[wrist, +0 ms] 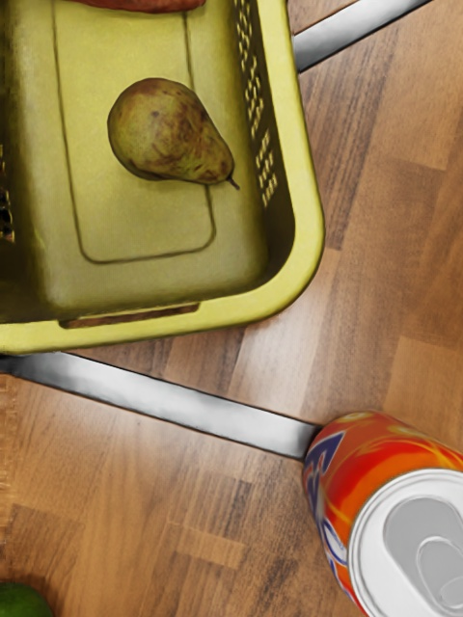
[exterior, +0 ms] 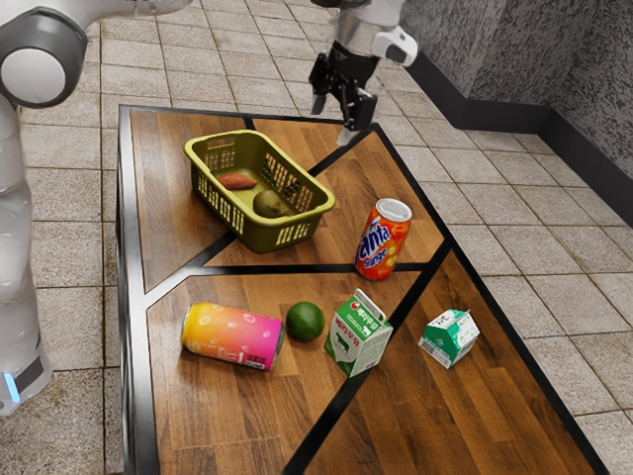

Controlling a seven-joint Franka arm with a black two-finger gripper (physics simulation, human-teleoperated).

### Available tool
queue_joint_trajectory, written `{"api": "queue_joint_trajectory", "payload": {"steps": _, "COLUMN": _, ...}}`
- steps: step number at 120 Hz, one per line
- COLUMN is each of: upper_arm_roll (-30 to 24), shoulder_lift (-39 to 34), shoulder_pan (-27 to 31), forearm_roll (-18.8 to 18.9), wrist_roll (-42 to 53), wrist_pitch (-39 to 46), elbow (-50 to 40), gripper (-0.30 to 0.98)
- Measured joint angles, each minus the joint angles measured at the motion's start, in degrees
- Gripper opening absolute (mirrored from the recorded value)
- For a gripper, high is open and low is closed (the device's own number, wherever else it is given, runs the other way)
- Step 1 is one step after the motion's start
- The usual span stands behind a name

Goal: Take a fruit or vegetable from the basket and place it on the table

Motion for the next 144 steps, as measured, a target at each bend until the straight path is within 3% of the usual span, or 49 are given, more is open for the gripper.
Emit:
{"api": "queue_joint_trajectory", "payload": {"steps": 11, "upper_arm_roll": 2.9, "shoulder_lift": -2.6, "shoulder_pan": -1.1, "forearm_roll": -0.7, "wrist_roll": 1.6, "wrist_pitch": 3.1, "elbow": -7.5, "gripper": 0.68}}
{"api": "queue_joint_trajectory", "payload": {"steps": 30, "upper_arm_roll": 3.8, "shoulder_lift": -6.6, "shoulder_pan": 7.2, "forearm_roll": -1.0, "wrist_roll": 3.9, "wrist_pitch": 6.8, "elbow": -15.1, "gripper": 0.69}}
{"api": "queue_joint_trajectory", "payload": {"steps": 77, "upper_arm_roll": 4.0, "shoulder_lift": -14.1, "shoulder_pan": 6.5, "forearm_roll": 0.4, "wrist_roll": 7.4, "wrist_pitch": 16.7, "elbow": -32.6, "gripper": 0.68}}
{"api": "queue_joint_trajectory", "payload": {"steps": 111, "upper_arm_roll": 6.7, "shoulder_lift": -18.3, "shoulder_pan": 6.7, "forearm_roll": 1.8, "wrist_roll": 8.6, "wrist_pitch": 22.2, "elbow": -40.2, "gripper": 0.68}}
{"api": "queue_joint_trajectory", "payload": {"steps": 144, "upper_arm_roll": 6.9, "shoulder_lift": -15.1, "shoulder_pan": 6.7, "forearm_roll": 4.1, "wrist_roll": 9.0, "wrist_pitch": 28.8, "elbow": -40.7, "gripper": 0.68}}
